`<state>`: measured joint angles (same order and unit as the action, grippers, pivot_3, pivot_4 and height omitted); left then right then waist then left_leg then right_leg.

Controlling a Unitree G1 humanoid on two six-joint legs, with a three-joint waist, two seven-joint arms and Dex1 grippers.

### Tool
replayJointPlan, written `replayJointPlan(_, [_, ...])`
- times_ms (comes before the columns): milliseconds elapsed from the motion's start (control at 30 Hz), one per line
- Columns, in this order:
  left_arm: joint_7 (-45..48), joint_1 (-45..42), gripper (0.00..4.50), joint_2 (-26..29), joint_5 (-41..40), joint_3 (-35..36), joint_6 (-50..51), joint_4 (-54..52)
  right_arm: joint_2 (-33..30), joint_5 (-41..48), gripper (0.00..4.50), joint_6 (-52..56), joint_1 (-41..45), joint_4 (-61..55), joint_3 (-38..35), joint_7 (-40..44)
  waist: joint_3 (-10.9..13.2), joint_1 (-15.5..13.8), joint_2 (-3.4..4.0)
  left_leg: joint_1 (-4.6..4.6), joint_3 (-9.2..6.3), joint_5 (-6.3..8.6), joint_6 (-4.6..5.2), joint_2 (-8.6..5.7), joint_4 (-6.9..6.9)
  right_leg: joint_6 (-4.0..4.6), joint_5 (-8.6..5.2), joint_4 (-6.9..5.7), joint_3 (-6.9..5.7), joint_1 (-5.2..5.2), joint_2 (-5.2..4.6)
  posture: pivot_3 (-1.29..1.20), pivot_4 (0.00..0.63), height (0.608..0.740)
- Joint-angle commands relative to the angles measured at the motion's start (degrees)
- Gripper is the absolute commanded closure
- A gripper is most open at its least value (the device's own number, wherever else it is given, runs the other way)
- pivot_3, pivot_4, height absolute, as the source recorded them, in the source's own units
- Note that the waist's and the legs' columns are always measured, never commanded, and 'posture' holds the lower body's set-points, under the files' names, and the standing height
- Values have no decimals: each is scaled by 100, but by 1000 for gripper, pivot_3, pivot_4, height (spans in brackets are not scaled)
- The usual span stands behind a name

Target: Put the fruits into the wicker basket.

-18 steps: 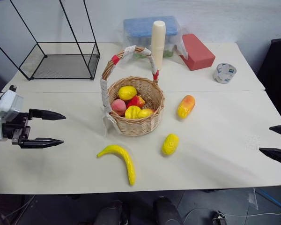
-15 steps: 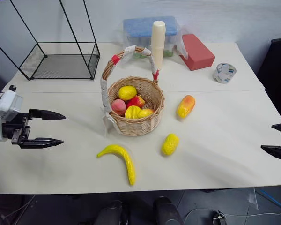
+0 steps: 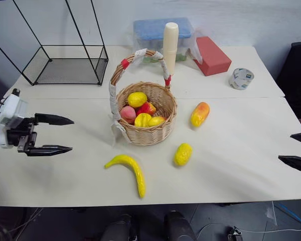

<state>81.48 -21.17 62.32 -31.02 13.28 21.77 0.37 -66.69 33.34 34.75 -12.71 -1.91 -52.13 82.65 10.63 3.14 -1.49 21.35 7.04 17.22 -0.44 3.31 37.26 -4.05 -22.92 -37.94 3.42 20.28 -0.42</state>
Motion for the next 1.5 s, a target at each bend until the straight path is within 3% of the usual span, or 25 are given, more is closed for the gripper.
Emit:
replayJointPlan(33, [129, -251, 0, -15, 189, -276, -338, -249, -52, 53, 62, -12, 77, -334, -56, -68, 0, -4, 0, 0, 0, 0, 0, 0, 0, 0, 0, 0, 0, 0, 0, 0, 150, 740])
replayJointPlan(200, [519, -655, 0, -303, 507, -1091, -839, -498, 168, 657, 62, 759, -227, -1653, -191, -61, -1, -17, 1, 2, 0, -2, -3, 0, 0, 0, 0, -2, 0, 2, 3, 0, 150, 740])
replayJointPlan(333, [208, -1101, 0, -1035, 1298, -2054, -1231, -435, 647, 828, 62, 665, -405, -3189, 17, -625, -1, -68, 2, 5, -3, -2, -4, 1, 7, -1, 0, -2, 0, -1, 8, 0, 150, 740])
replayJointPlan(467, [78, -1020, 0, -1291, 2066, -2576, -1990, -161, 846, 1735, 62, 1172, -421, -4177, -129, -1143, -3, -76, -1, 12, -3, -1, -2, 2, 23, -6, 3, -7, 4, 2, 10, 0, 150, 740])
replayJointPlan(667, [32, -1137, 0, -1569, 2269, -2764, -2268, 137, 891, 2283, 62, 1431, -474, -4562, -323, -1778, -3, -139, -2, 14, -5, -1, -1, 5, 28, -5, 3, -13, 2, 5, 9, 0, 150, 740])
replayJointPlan(867, [-508, -1339, 0, -1901, 3217, -3189, -2730, 762, 907, 2455, 62, 1395, -590, -4635, -389, -2063, -4, -161, -4, 18, -7, 4, 11, 4, 44, -5, 3, -16, 1, 1, 6, 0, 150, 740])
replayJointPlan(967, [-673, -1369, 866, -1996, 3438, -3271, -2891, 1030, 898, 2562, 0, 1365, -632, -4643, -398, -2153, -8, -159, -3, 17, -7, 4, 11, 5, 44, -5, 3, -19, 0, 1, 6, 0, 150, 740])
replayJointPlan(1267, [-691, -1250, 3603, -2051, 3098, -3066, -2539, 830, 839, 2598, 0, 1264, -589, -4578, -168, -2351, -8, -156, -3, 14, -9, 3, 14, 5, 63, -6, 3, -43, 0, -2, 4, 0, 150, 740])
replayJointPlan(1400, [-664, -1049, 3805, -1939, 2845, -2875, -2125, 377, 809, 2656, 0, 1256, -484, -4572, -26, -2452, -8, -146, -3, 14, -11, 3, 14, 5, 63, -6, 3, -44, -1, -2, 4, 0, 150, 740])
replayJointPlan(1500, [-638, -858, 3806, -1856, 2078, -2436, -874, -346, 813, 2635, 0, 1233, -454, -4566, 79, -2516, -7, -137, -4, 16, -11, 3, 13, 7, 60, -6, 2, -45, -2, 0, 4, 0, 150, 740])
